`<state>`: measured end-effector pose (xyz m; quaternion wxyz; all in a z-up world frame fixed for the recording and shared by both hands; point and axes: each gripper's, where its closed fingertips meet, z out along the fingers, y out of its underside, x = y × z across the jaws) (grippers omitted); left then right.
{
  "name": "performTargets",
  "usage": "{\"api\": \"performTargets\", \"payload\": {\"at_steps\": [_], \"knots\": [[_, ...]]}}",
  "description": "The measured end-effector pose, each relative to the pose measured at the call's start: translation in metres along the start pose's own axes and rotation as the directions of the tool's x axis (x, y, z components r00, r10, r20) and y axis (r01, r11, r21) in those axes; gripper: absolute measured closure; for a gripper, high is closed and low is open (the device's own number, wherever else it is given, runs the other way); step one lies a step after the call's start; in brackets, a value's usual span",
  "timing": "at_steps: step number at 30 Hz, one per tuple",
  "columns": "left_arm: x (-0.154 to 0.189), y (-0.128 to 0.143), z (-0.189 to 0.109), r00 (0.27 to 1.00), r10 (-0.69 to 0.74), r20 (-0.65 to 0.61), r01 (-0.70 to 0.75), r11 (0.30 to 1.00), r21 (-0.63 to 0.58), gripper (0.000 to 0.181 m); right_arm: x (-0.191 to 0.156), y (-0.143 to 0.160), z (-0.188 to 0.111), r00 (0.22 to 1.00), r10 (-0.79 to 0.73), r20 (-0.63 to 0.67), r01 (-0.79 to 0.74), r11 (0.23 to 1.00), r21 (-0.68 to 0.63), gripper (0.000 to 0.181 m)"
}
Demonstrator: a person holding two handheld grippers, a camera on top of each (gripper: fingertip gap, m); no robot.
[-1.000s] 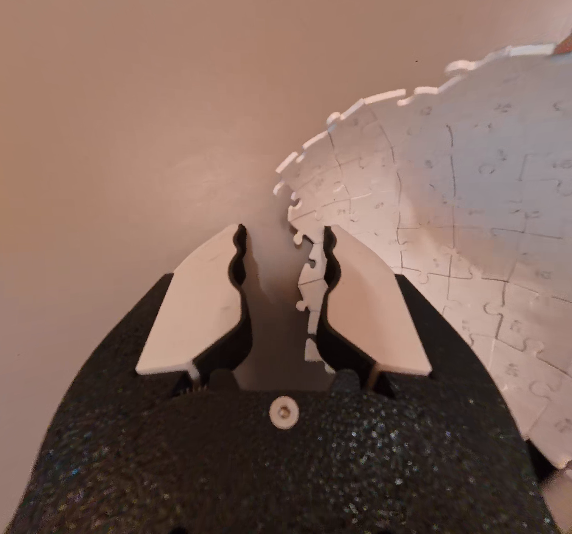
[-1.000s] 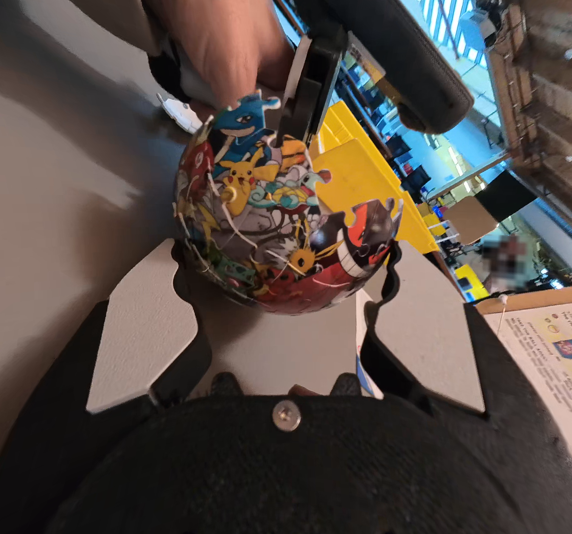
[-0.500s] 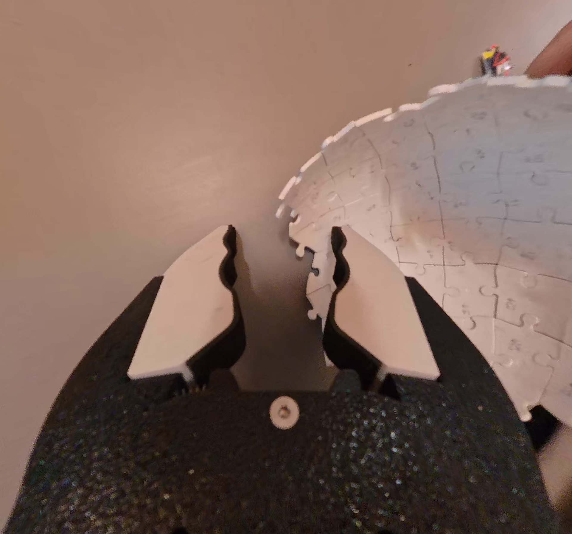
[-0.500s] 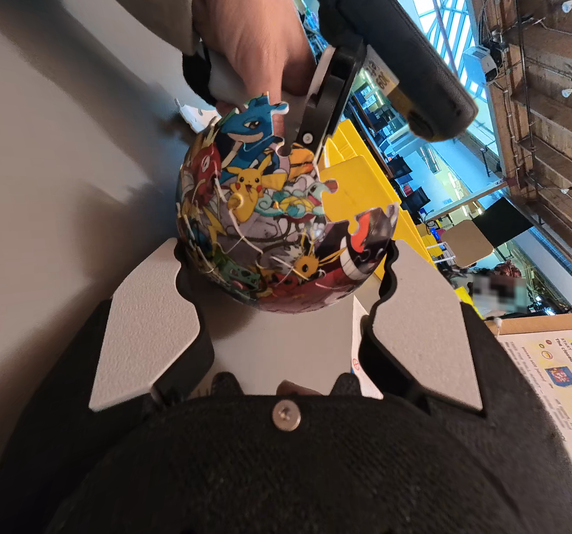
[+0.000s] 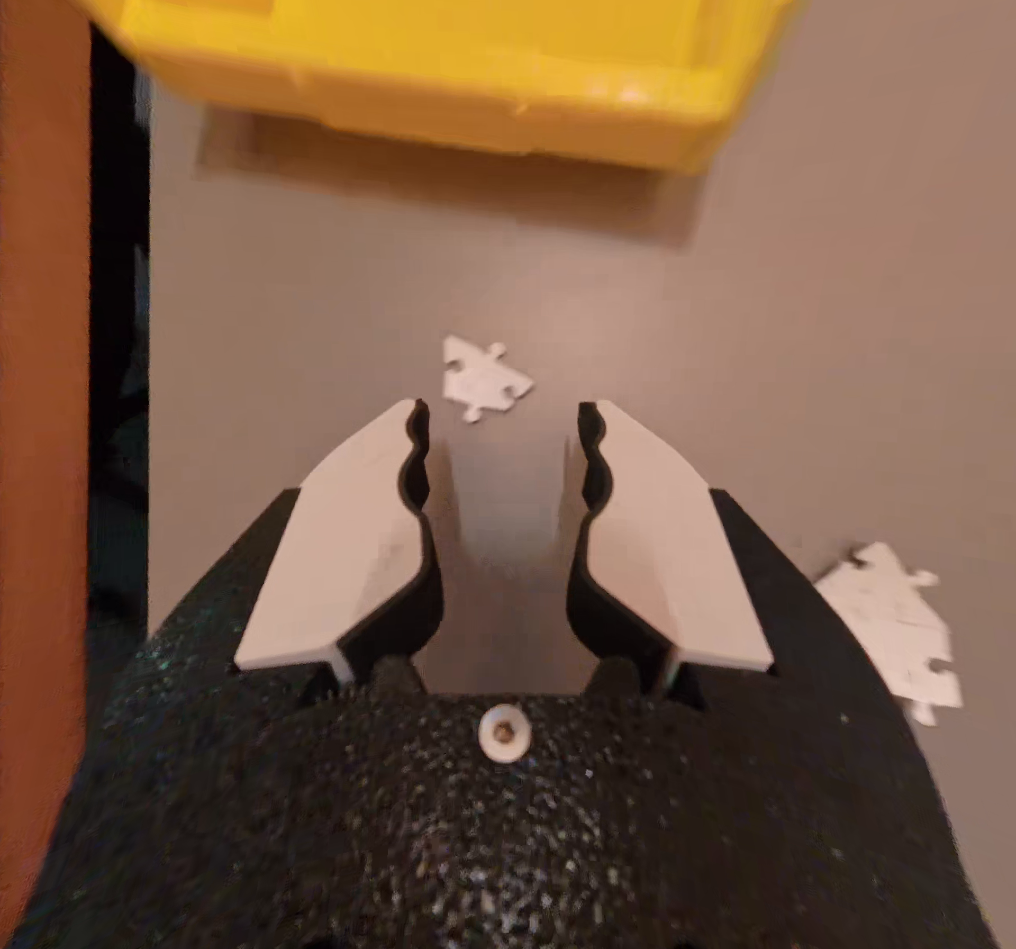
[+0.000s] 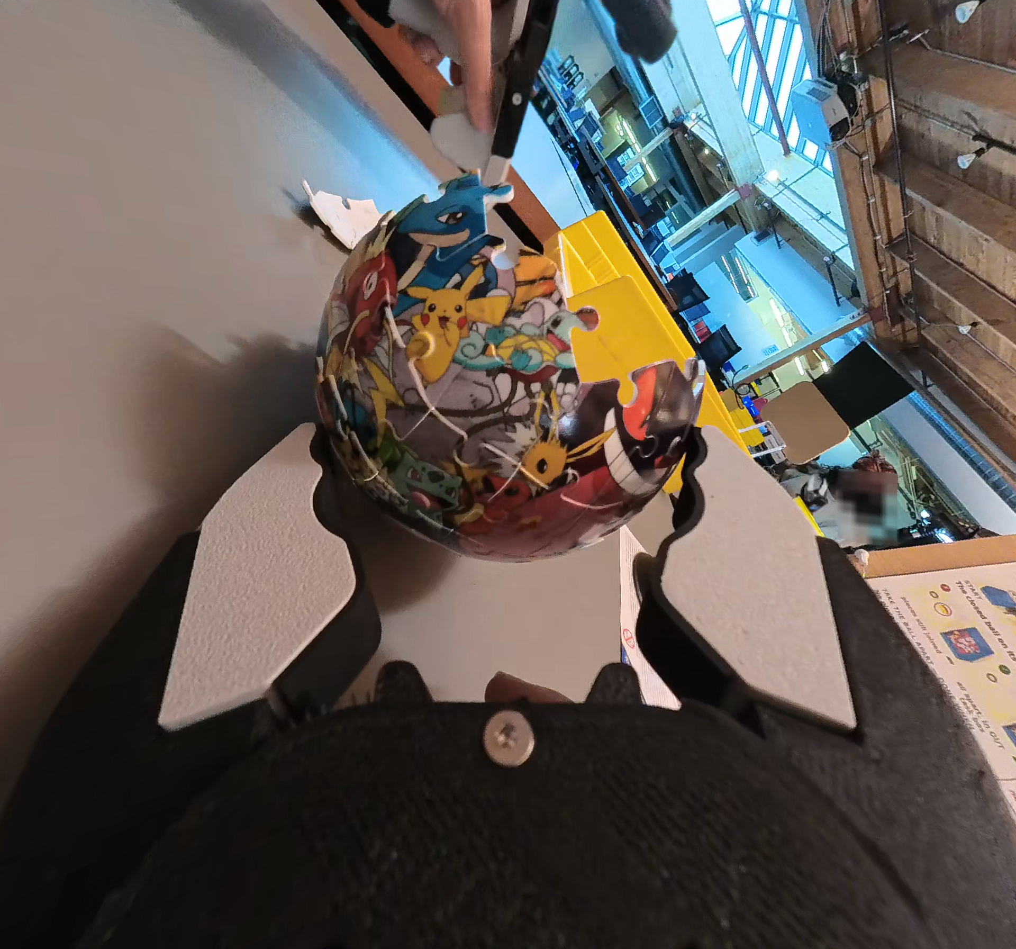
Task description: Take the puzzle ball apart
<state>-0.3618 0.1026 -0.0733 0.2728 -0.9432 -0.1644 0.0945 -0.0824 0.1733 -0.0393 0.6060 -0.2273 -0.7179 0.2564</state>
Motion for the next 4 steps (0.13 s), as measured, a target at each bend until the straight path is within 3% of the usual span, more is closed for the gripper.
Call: {"api": "performTargets", "payload": {"at_steps": [1, 4], "knots": [[-0.009, 0.004, 0.004, 1.0, -0.016, 0.014, 0.016, 1.0, -0.018, 0.128, 0.0, 0.0, 0.0, 1.0, -0.005, -0.001, 0.005, 1.0, 0.0, 0.061], [-0.026, 0.014, 0.015, 0.999, 0.021, 0.024, -0.02, 0.998, -0.058, 0.133, -0.001, -0.001, 0.0, 1.0, -0.01, -0.002, 0.01, 1.0, 0.0, 0.061]]}}
